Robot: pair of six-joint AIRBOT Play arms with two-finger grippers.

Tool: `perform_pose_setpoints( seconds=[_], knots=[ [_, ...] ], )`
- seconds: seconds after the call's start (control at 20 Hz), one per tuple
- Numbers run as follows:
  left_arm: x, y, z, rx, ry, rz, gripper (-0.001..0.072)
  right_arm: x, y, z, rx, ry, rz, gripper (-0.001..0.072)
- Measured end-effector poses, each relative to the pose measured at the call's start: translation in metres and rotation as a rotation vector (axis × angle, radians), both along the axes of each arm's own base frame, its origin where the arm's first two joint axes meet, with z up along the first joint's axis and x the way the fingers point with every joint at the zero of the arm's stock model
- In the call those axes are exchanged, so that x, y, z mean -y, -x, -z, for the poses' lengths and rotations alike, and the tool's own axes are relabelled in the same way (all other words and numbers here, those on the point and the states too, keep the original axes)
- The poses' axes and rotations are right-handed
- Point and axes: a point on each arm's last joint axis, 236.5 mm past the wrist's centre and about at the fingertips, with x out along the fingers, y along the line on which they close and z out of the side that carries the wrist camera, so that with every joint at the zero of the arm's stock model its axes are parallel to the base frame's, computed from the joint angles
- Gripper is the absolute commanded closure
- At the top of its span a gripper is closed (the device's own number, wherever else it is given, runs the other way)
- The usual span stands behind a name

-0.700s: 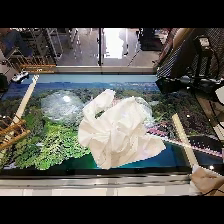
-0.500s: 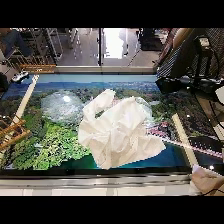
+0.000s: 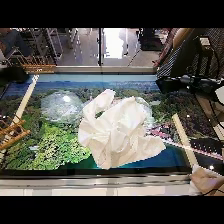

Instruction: Fold the clothes and pants, and hang the long-sleeved shirts on hangers.

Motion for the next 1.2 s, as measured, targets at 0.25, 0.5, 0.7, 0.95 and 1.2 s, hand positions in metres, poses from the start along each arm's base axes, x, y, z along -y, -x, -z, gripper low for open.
perform_pose_setpoints(
  seconds=[0.25,0.5,0.7,0.95,1.2],
  knots=[
    [0.141,0.065,0.061,-0.238,0.096,0.691,0.0148,-0.027,0.004,-0.035,0.042,-0.199,-0.037,0.0007],
    [0.186,0.137,0.196,-0.603,-0.221,0.885,0.0116,-0.057,0.041,-0.014,-0.147,-0.243,-0.163,0.0007],
    [0.225,0.190,0.283,-0.683,-0.308,0.988,0.0079,-0.078,0.076,0.009,-0.322,-0.262,-0.260,0.0008],
    [0.246,0.198,0.335,-0.635,-0.240,0.913,0.0078,-0.103,0.130,0.071,-0.599,-0.192,-0.390,0.0168],
    [0.255,0.175,0.351,-0.572,-0.177,0.782,0.0447,-0.113,0.173,0.174,-0.846,-0.024,-0.412,0.0041]
  ],
)
